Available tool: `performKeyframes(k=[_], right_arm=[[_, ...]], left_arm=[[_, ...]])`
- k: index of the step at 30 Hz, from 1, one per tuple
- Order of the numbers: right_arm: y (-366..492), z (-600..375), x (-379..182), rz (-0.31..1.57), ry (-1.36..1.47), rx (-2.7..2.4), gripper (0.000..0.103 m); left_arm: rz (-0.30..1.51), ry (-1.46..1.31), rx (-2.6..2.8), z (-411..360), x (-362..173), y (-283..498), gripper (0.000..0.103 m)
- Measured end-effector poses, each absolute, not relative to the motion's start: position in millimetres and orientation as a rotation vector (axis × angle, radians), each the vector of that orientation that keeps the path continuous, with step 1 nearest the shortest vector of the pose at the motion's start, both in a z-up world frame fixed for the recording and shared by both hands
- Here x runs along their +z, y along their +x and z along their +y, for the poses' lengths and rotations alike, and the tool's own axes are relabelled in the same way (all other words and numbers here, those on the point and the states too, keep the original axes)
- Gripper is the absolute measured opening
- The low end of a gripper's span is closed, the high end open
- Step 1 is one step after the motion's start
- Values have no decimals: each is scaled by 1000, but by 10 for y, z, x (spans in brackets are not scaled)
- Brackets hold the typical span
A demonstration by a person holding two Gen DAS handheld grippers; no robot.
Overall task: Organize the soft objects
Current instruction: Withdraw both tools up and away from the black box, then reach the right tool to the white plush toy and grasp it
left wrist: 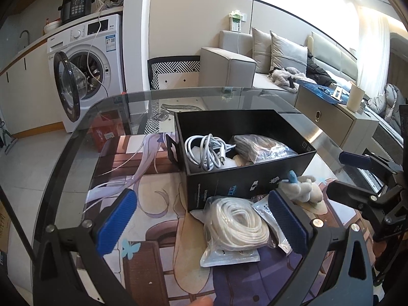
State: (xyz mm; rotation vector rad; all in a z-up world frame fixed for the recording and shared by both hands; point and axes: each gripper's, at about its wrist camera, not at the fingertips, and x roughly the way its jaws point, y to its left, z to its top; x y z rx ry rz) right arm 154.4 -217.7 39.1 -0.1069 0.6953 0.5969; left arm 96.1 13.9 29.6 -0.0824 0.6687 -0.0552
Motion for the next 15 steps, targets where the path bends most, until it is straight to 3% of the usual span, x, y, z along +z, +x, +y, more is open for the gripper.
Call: performKeyframes(k=[15], right_arm=[[1597,-2249,250,735,-75,590,102]], left_arm=[[671,-88,-43,149,147,893,103]])
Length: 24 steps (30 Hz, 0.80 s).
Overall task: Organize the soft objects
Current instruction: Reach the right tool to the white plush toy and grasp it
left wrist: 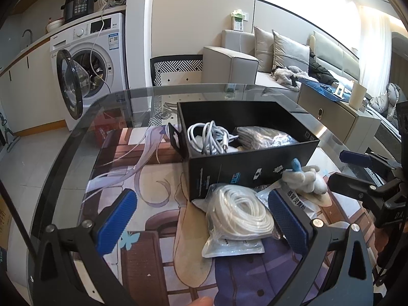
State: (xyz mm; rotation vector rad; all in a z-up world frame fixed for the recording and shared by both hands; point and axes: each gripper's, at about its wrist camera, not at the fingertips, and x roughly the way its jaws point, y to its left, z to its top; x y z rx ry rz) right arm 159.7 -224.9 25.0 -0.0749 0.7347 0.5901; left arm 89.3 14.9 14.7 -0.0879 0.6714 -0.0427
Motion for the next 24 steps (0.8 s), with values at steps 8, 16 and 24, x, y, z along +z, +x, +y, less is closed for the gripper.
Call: performKeyframes(k=[8,16,24], right_arm=[[1651,-2262,133,802,-79,556,102],[1789,-2272,25,863,-73,507,102],[1882,-2152,-55,903,-101,492,102]], left_arm=[[682,-92,-37,112,101,934,103],[704,-89,-48,100,62,954,103],[714,-90,-62,109,63,956,103]])
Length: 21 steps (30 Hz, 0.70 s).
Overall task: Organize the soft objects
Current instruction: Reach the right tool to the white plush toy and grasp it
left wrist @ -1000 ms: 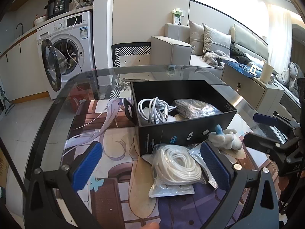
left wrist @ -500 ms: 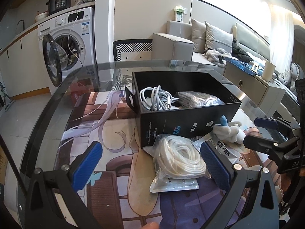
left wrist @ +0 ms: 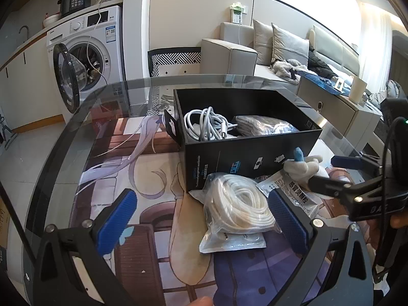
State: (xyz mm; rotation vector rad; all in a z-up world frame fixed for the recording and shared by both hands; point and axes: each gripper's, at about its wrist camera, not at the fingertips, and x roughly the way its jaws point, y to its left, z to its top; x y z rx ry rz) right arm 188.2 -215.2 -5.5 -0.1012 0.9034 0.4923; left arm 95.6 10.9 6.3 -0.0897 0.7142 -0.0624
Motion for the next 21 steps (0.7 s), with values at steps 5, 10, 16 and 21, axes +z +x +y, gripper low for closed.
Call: performKeyframes(k=[5,10,16,21], right_arm=[[1921,-2063,-107,925,-120,503,102],[1957,-1995,-123,920,-140,505,102],[2000,-1953,-127,920,-134,515,95],[2035,-1907,-176,940,-139,524,83]], left_arm=[[728,-95,-67,112,44,971,103],[736,-102,-76,128,25,959,103],[739,-117,-74,157,29,957,103],[742,-117,-75,155,18,956,103]])
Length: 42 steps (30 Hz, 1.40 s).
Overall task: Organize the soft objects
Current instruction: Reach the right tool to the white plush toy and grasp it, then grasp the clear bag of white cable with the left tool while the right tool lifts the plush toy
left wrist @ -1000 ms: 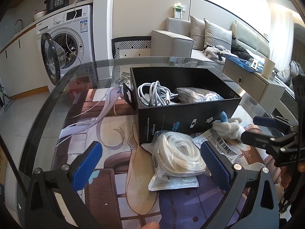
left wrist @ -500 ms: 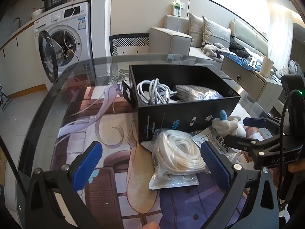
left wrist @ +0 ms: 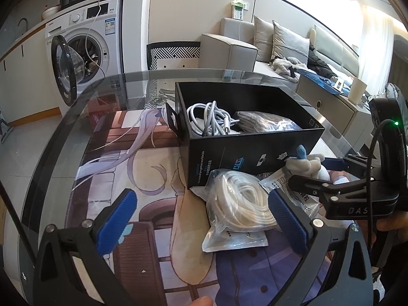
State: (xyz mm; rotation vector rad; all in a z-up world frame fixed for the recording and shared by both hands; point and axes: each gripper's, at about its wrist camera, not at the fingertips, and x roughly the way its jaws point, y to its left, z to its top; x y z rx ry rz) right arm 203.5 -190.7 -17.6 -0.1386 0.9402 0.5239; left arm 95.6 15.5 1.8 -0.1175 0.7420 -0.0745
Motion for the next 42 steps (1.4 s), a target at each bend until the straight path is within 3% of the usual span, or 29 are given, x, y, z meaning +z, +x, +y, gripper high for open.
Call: performKeyframes(k=[7,13,16,18,19,42], right_arm=[[2044,-1894,-183,932,-138,536,80],[2016,-1871,-169,923,-142,560,71],[1947,-1868,-140,899,-152,569,60],[1902,-1873,-118,887,-157,579,42],[1884,-1876,-106,885,-161,581,38],[1595,-2264,208,783,-86,593,36]], left_arm=[[746,-118,-75,159,14,962,103],[747,-117,-75,152,15,965,103],[747,-117,-76,151,14,965,103],[748,-116,-76,148,13,965,103],[748,-116,-75,149,14,967,103],[816,-157,-93,127,-122,1038,103]])
